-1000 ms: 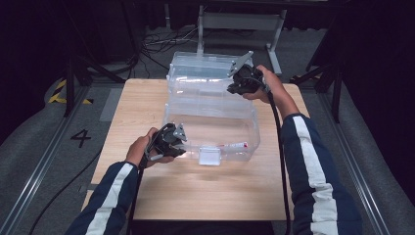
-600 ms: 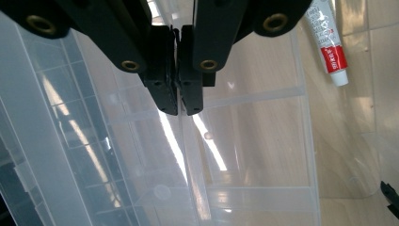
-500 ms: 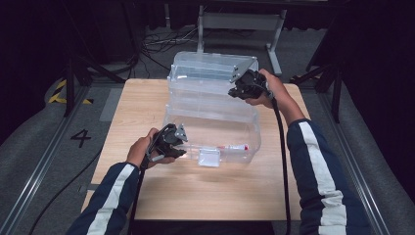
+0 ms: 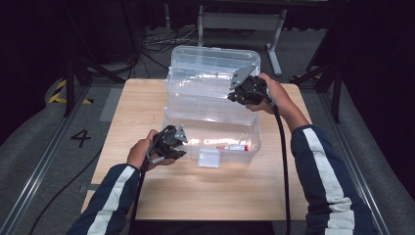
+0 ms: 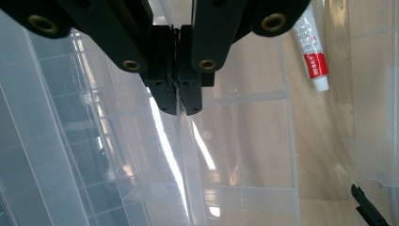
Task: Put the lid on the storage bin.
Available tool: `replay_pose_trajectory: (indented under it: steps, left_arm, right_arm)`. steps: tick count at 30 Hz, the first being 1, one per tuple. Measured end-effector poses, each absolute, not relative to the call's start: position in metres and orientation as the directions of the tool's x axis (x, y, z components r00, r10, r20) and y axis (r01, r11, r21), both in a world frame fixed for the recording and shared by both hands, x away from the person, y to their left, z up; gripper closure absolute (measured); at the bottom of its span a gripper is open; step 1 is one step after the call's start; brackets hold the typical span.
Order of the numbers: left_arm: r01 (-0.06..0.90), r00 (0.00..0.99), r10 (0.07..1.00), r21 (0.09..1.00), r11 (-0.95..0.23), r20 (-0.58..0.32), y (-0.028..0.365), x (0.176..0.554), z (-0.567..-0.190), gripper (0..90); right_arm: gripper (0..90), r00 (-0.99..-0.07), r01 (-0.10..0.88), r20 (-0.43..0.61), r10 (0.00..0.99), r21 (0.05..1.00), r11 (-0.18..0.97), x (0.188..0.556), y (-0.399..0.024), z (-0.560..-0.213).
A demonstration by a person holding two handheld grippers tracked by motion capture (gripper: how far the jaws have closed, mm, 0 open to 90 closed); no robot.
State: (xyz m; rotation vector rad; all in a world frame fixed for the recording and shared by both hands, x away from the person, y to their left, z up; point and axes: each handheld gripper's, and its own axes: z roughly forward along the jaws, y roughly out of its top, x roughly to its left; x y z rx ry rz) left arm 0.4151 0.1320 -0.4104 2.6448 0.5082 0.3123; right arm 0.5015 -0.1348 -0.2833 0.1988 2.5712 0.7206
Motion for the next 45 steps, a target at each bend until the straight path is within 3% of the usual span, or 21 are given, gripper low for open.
replay_pose_trajectory:
  steps: [21, 30, 45]
  left_arm:
    - [0.311, 0.891, 0.428, 0.486, -0.817, 0.150, 0.131, 0.410, -0.412, 62.4]
    - [0.305, 0.889, 0.431, 0.501, -0.810, 0.157, 0.131, 0.410, -0.413, 60.7]
    - [0.293, 0.890, 0.424, 0.504, -0.813, 0.167, 0.131, 0.409, -0.413, 60.7]
  right_arm:
    - [85.2, -0.867, 0.016, -0.411, 0.282, 0.542, 0.840, 0.481, -0.133, -0.295]
    - [84.7, -0.885, 0.020, -0.359, 0.295, 0.604, 0.797, 0.481, -0.140, -0.299]
    - [79.5, -0.869, 0.024, -0.362, 0.337, 0.649, 0.760, 0.468, -0.146, -0.309]
